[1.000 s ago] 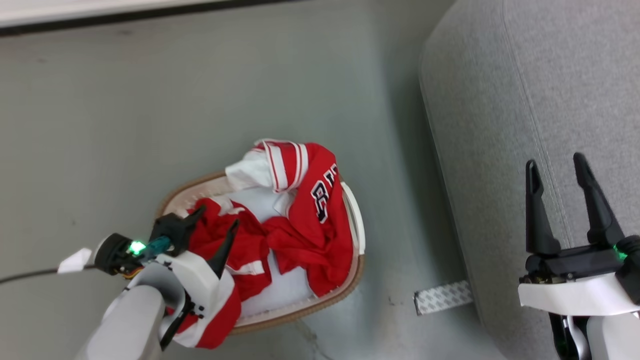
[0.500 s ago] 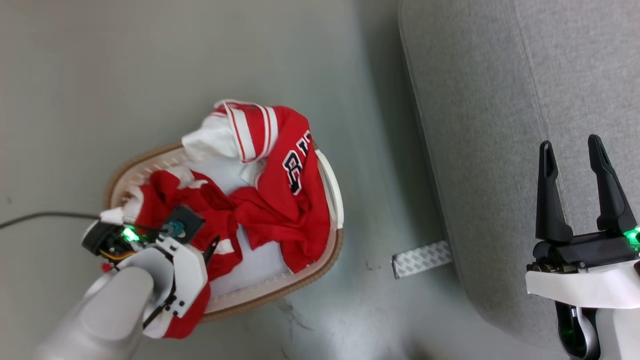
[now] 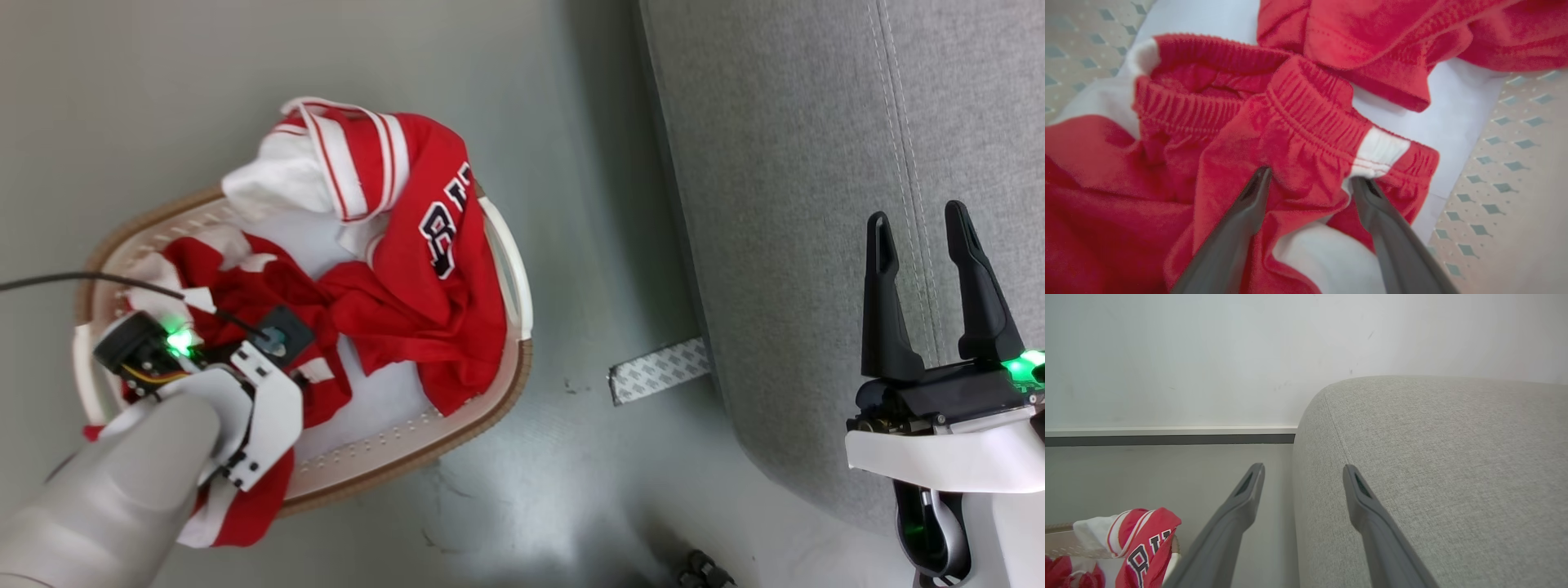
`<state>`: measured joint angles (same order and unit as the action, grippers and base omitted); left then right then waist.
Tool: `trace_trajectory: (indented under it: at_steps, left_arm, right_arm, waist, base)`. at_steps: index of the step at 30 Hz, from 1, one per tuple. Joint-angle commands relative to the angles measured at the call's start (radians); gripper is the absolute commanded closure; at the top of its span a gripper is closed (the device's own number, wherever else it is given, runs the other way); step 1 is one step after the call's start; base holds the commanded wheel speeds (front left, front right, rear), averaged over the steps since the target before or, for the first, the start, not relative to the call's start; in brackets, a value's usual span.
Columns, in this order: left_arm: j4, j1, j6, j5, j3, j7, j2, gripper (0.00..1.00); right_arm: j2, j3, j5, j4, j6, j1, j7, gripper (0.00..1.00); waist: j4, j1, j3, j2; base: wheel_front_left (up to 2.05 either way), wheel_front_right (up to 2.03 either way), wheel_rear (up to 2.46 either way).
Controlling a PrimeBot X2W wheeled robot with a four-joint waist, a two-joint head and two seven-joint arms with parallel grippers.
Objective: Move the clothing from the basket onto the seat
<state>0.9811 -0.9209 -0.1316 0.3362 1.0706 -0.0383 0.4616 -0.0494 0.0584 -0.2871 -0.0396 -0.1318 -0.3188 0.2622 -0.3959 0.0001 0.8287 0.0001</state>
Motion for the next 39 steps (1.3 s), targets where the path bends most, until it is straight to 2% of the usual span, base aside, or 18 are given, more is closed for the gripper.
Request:
trace_trajectory:
  at_steps: [1,10,11,12,13,14,15,16,21,25,34,39]
  left_arm:
    - [0.013,-0.019,0.001,0.013,0.012,-0.003,0.017,0.00]
    - [0.055,-0.052,0.001,0.068,0.060,-0.007,0.026,0.00]
    - [0.061,-0.054,0.001,0.076,0.065,-0.008,0.027,0.09]
    - [0.065,-0.056,0.001,0.082,0.071,-0.006,0.027,0.27]
    - [0.069,-0.057,0.001,0.089,0.077,-0.004,0.027,0.51]
    - [0.071,-0.057,0.001,0.093,0.083,-0.001,0.025,0.58]
    - [0.073,-0.059,0.001,0.096,0.089,0.006,0.023,0.87]
    - [0.076,-0.058,0.001,0.097,0.093,0.012,0.019,1.00]
    - [0.094,-0.048,0.001,0.122,0.100,0.049,-0.009,1.00]
    - [0.094,-0.018,0.001,0.163,0.092,0.113,-0.056,1.00]
    - [0.115,0.069,0.001,0.266,0.062,0.238,-0.181,1.00]
    - [0.105,0.108,0.001,0.316,0.038,0.287,-0.223,1.00]
  right_arm:
    - [0.000,0.003,-0.010,-0.005,0.002,-0.011,0.002,0.00]
    - [0.000,0.021,-0.032,-0.008,0.002,-0.009,0.002,0.00]
    - [0.000,0.023,-0.033,-0.008,0.002,-0.008,0.002,0.00]
    - [0.000,0.024,-0.035,-0.006,0.002,-0.009,0.002,0.00]
    - [0.000,0.025,-0.036,-0.004,0.002,-0.009,0.002,0.00]
    - [0.000,0.025,-0.036,-0.002,0.002,-0.009,0.002,0.00]
    - [0.000,0.024,-0.035,0.000,0.002,-0.010,0.002,0.00]
    - [0.000,0.022,-0.034,0.004,0.002,-0.011,0.002,0.00]
    - [0.000,0.008,-0.017,0.010,0.002,-0.008,0.002,0.00]
    - [0.000,-0.012,0.008,0.022,0.002,0.001,0.002,0.00]
    - [-0.001,-0.055,0.095,0.058,0.002,0.039,0.002,0.00]
    - [-0.001,-0.064,0.135,0.086,0.002,0.063,0.002,0.00]
  waist:
    - [-0.018,-0.0001,0.021,-0.0001]
    - [-0.044,-0.0001,0.048,-0.0001]
    - [-0.047,-0.0001,0.049,-0.0001]
    - [-0.048,-0.0001,0.049,-0.0001]
    - [-0.049,-0.0001,0.048,-0.0001]
    - [-0.050,-0.0001,0.046,-0.0001]
    - [-0.049,-0.0001,0.044,-0.0001]
    - [-0.049,-0.0001,0.040,-0.0001]
    - [-0.032,-0.0001,-0.002,-0.0001]
    - [0.000,-0.0001,-0.072,-0.0001]
    - [0.116,-0.0001,-0.310,-0.0001]
    - [0.169,-0.0001,-0.438,-0.0001]
  base:
    - [0.00,0.00,0.00]
    - [0.00,0.00,0.00]
    - [0.00,0.00,0.00]
    - [0.00,0.00,0.00]
    - [0.00,0.00,0.00]
    - [0.00,0.00,0.00]
    - [0.00,0.00,0.00]
    - [0.00,0.00,0.00]
    - [0.00,0.00,0.00]
    - [0.00,0.00,0.00]
    - [0.00,0.00,0.00]
    - [0.00,0.00,0.00]
